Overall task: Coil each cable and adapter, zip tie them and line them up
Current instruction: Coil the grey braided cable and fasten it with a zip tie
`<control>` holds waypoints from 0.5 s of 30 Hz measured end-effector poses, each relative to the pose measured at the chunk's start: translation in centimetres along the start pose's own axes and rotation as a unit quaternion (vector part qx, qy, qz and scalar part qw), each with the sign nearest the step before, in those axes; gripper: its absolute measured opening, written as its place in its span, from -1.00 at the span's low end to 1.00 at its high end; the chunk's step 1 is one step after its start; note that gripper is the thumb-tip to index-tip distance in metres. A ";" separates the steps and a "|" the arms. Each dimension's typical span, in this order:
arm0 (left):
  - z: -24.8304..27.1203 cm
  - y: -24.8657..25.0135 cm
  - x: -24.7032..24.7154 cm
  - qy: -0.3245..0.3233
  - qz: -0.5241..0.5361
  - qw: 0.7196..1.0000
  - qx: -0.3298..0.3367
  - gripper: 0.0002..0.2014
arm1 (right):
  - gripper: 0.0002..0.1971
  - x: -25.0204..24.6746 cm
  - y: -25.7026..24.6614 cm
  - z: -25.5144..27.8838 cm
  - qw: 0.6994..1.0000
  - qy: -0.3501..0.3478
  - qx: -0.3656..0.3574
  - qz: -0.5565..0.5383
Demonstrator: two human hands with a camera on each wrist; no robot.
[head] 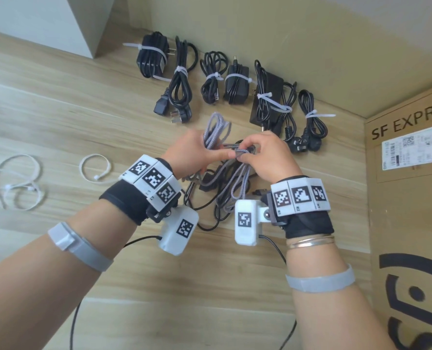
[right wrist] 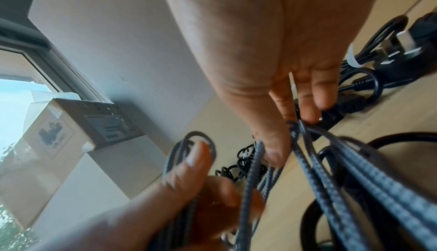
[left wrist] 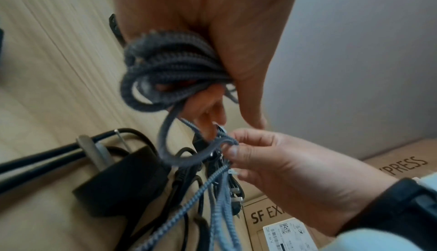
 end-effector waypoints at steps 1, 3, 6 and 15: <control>-0.2 -0.2 0.7 -0.024 -0.019 0.999 -0.021 -0.66 | -0.87 -0.1 -0.2 0.0 1.000 0.000 -0.003 -0.001; -0.5 -0.5 1.5 -0.049 -0.044 0.997 -0.050 -0.71 | -0.85 -0.2 -0.3 0.1 1.000 0.002 0.000 -0.011; -0.6 -0.5 1.9 -0.058 -0.065 0.995 -0.050 -0.83 | -0.80 -0.1 0.5 -0.1 0.999 -0.007 0.029 -0.042; -0.3 0.1 1.2 -0.032 -0.016 0.999 0.026 -0.83 | -0.75 -0.6 3.1 -0.4 0.983 0.020 0.090 -0.156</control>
Point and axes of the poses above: each hand's wrist, its own z-axis away from the middle knuckle, its own x-axis out of the palm, y = z × x, the point moved 10 cm from there along -z, towards the middle knuckle, and after that the axes turned 14 degrees about -y, right-handed, at the moved point
